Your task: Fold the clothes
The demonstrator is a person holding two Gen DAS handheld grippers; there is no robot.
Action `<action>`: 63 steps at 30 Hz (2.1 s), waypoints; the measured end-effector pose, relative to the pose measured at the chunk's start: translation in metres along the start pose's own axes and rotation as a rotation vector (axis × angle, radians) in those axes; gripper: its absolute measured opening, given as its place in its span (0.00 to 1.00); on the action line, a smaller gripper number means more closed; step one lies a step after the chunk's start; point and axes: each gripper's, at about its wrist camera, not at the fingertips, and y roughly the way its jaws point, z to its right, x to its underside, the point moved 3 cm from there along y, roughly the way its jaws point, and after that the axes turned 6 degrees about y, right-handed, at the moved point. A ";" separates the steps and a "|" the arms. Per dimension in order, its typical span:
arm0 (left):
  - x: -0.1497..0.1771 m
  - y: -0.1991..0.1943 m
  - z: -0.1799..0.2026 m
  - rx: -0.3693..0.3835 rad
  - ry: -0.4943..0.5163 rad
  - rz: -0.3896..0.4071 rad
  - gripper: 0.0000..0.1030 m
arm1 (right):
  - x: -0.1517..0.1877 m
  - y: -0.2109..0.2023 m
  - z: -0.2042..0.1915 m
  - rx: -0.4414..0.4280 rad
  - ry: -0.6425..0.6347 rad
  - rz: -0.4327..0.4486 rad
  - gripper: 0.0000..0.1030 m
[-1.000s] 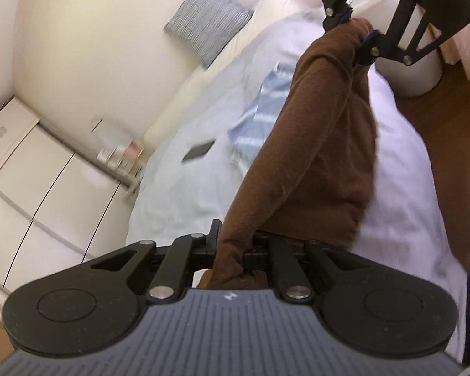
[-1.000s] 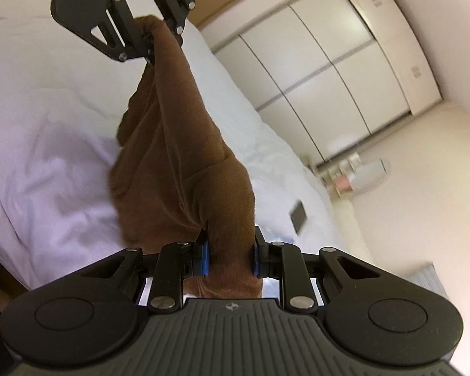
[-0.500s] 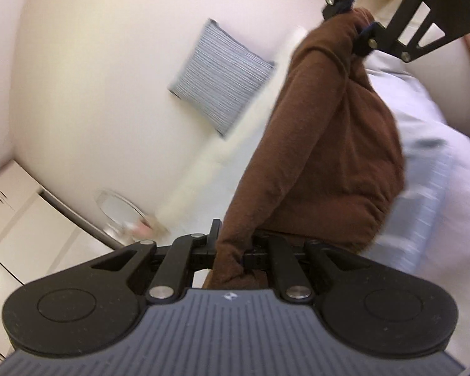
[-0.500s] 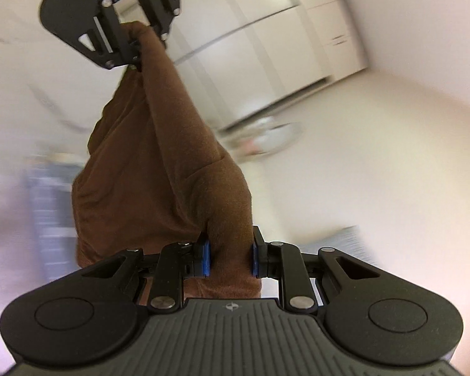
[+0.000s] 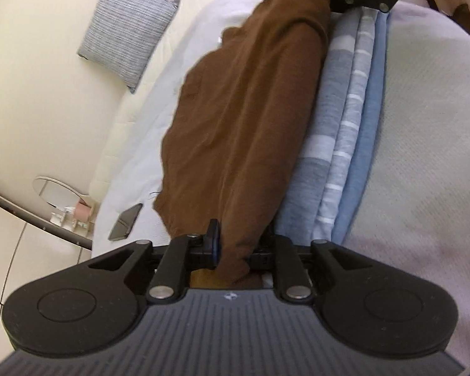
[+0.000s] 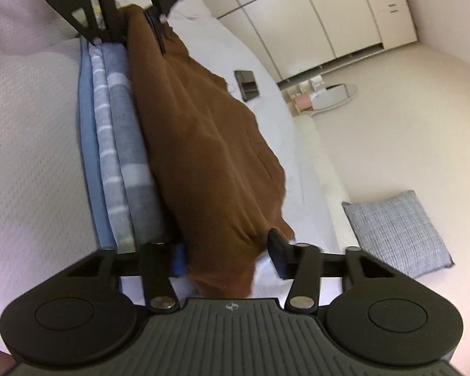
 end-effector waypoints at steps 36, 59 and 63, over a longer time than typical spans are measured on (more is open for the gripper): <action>0.004 -0.056 -0.018 -0.042 -0.309 0.085 0.21 | -0.032 -0.023 0.028 -0.208 0.760 0.011 0.32; 0.044 -0.079 -0.017 0.069 -0.704 -0.061 0.33 | 0.017 -0.058 0.018 -0.160 1.148 -0.113 0.73; 0.052 -0.096 -0.010 0.135 -0.898 -0.087 0.65 | 0.012 -0.073 0.009 -0.127 1.215 -0.117 0.95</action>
